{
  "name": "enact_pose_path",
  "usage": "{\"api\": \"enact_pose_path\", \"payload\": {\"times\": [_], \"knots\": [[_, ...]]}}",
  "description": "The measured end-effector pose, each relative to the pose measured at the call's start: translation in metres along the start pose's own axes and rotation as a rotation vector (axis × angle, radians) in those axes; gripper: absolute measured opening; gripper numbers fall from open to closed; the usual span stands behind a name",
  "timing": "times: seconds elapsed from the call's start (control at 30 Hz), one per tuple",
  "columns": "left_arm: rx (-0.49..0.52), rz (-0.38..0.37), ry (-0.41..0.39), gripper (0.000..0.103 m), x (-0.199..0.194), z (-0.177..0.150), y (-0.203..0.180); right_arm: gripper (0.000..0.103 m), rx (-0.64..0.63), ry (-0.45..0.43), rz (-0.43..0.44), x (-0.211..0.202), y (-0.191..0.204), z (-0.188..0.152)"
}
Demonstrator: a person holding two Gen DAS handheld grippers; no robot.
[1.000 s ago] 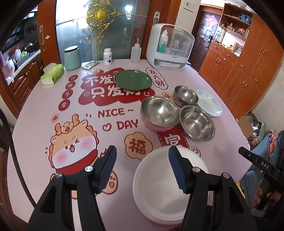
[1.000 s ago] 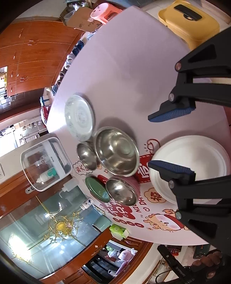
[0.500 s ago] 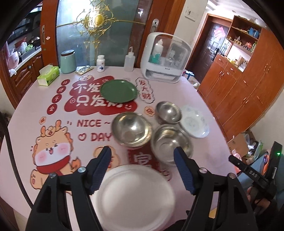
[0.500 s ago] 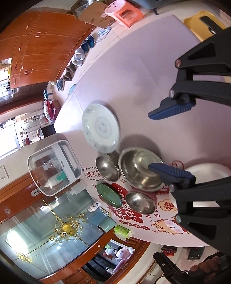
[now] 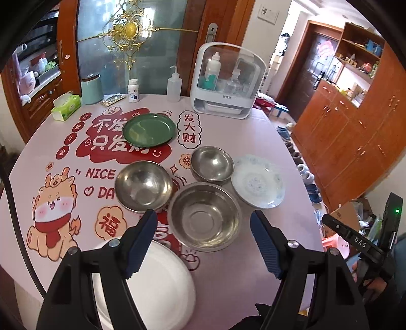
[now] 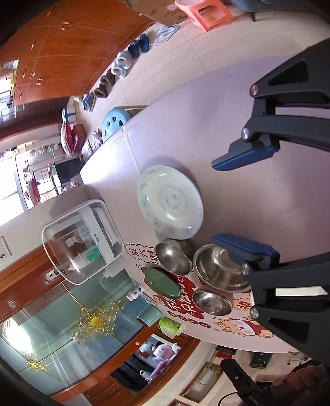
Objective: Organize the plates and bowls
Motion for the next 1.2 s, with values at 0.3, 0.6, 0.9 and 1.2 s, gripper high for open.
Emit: {"api": "enact_pose_path", "payload": {"times": [0.3,0.6,0.9,1.2], "knots": [[-0.029,0.056,0.051,0.074,0.034,0.013,-0.047,0.052,-0.02,0.024,0.06,0.006,-0.041,0.043],[-0.021,0.091,0.122,0.074,0.075,0.04,-0.074,0.052,-0.061,0.058,0.114,0.029,-0.061,0.074],[-0.005,0.036,0.181,0.074,0.121,0.062,-0.09,0.052,-0.025,0.087,0.193,0.071,-0.075,0.086],[-0.043,-0.028,0.189,0.074,0.168,0.081,-0.096,0.052,0.017,0.165,0.257,0.117,-0.082,0.09]]}}
Point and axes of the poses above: each gripper's, at about its wrist camera, not at the fingertips, and x roughly the way its jaws point, y to its left, z to its top, the point moved 7 cm from there along x, roughly the way its jaws point, and after that the axes turned 14 degrees about y, right-handed, at the moved point
